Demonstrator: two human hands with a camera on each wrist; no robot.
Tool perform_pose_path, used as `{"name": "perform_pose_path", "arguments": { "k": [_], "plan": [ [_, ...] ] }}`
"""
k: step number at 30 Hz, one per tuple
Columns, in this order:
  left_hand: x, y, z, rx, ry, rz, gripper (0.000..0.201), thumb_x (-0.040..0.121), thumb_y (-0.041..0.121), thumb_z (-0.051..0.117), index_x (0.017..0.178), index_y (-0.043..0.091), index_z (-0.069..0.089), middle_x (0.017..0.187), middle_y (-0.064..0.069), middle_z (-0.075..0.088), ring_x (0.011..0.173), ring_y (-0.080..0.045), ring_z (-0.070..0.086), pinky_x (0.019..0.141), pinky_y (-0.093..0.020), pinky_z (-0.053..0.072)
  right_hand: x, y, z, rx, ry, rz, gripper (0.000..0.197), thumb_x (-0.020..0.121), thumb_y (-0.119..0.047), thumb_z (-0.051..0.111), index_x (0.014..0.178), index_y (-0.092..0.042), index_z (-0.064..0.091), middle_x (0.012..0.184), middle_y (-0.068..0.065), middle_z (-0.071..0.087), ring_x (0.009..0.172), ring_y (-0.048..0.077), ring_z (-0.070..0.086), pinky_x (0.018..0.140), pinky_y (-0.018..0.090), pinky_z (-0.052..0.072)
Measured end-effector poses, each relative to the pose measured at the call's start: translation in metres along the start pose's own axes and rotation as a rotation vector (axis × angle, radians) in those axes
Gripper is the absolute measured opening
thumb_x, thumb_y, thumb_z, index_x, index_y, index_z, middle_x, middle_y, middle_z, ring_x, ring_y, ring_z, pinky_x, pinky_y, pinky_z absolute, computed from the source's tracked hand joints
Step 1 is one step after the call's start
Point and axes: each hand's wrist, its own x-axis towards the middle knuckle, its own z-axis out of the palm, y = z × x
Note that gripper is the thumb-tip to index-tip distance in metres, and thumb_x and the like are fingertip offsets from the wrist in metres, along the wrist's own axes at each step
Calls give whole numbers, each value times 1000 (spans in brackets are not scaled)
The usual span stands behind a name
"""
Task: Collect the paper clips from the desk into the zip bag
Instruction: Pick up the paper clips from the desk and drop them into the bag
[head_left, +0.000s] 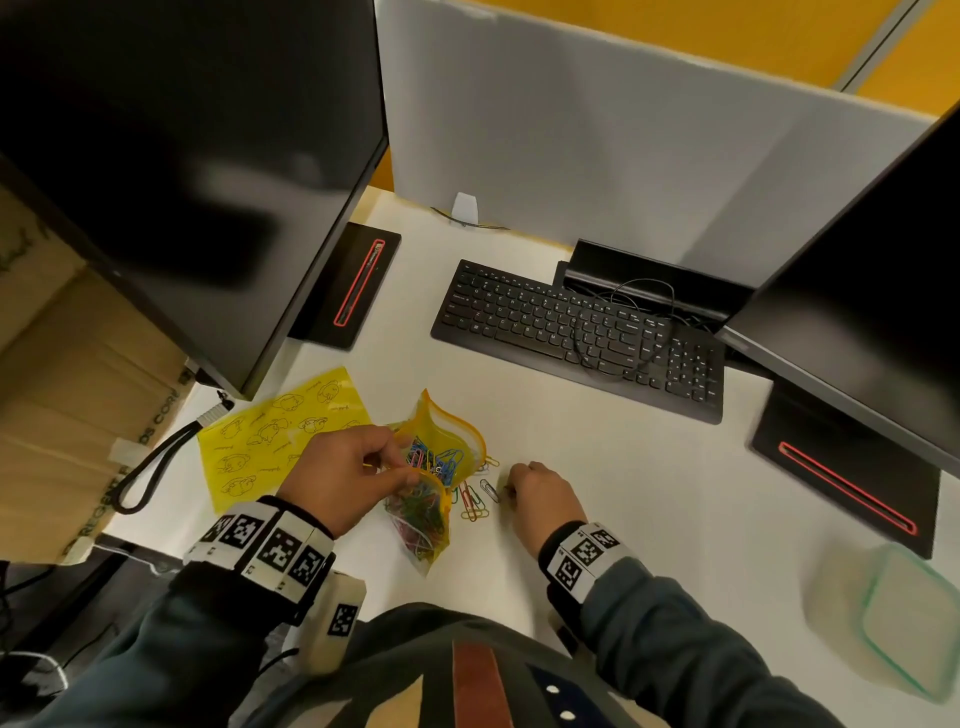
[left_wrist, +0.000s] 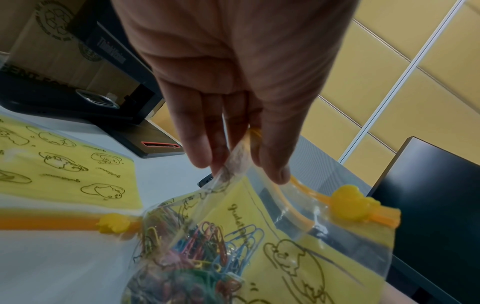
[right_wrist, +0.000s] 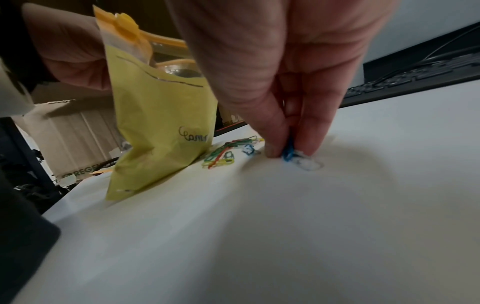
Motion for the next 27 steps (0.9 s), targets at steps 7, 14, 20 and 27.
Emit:
{"name": "perform_pose_path", "arguments": {
  "k": [7,14,20,27],
  "plan": [
    [1,-1,0,5,1,15,26,68,14,79,56,23,57,109,-2,69,94,-3,59,67,-3,37,8,11,-6,238,9,135,21,85,-1,48,93,-8,66,96,10,67,93,26,61,77,24,45],
    [3,-3,2,-18,9,40,24,67,13,78,58,21,58,107,-4,70,97,-6,60,72,-8,43,11,-17,-75,763,174,9,44,77,17,52,61,-24,59,64,-4,60,58,16,59,59,28,56],
    [2,-4,-1,-18,27,41,21,66,16,80,59,19,60,94,2,69,91,-7,61,68,-4,43,13,-60,-85,579,127,-236,10,81,-12,68,89,-13,73,78,-3,67,76,11,61,76,20,49],
    [-6,-29,-19,-27,134,-58,20,63,19,81,62,9,64,87,-2,71,76,-5,63,73,-20,47,24,-6,-39,152,-86,-101,59,77,-18,72,131,-20,49,133,7,52,114,24,52,101,31,41]
  ]
}}
